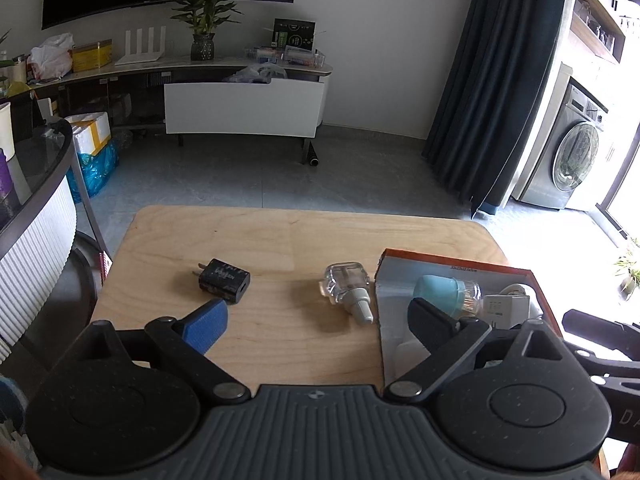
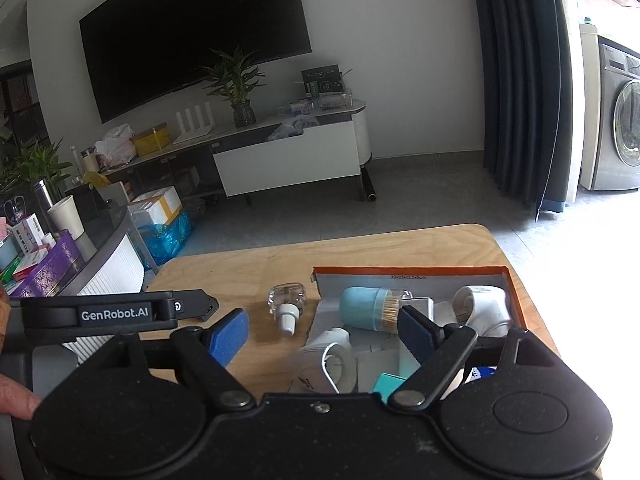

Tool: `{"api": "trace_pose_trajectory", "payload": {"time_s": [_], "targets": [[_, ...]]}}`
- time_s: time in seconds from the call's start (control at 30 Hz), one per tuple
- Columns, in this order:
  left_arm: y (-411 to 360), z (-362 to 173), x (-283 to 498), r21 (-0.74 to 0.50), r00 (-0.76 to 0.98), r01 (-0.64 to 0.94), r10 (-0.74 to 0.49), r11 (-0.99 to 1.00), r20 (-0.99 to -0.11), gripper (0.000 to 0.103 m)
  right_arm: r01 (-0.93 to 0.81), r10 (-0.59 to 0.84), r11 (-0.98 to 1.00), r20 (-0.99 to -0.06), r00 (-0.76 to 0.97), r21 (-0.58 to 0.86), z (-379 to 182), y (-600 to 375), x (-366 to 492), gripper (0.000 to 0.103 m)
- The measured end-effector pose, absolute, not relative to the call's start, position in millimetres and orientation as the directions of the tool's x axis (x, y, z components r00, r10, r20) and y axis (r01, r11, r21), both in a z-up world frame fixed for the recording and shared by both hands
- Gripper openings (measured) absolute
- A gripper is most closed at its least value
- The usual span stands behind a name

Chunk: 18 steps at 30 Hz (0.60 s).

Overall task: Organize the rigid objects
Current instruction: 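Withdraw both tools toward the black charger and the clear glass bottle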

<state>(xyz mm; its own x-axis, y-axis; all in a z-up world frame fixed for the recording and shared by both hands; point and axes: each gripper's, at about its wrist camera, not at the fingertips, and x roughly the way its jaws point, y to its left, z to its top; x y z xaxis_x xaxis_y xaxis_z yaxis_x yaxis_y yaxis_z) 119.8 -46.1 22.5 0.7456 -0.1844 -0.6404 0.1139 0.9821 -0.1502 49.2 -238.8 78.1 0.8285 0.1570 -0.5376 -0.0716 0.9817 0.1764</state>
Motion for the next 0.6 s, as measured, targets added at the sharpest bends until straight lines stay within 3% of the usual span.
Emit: {"api": "trace_pose_trajectory", "payload": {"time_s": [0.4,0.6], "targets": [[3,-15,139,-0.167,0.725,0.021,-0.13,0.986,-0.677,0.102,-0.146,0.213,0.976,-0.572,0.792,0.162,67,-205,64,0.097],[15,-42,173,-0.124,0.735,0.062,-0.13,0.99,-0.665,0.103,-0.16,0.234,0.971,-0.578,0.781,0.177,61,-203,74,0.097]]}}
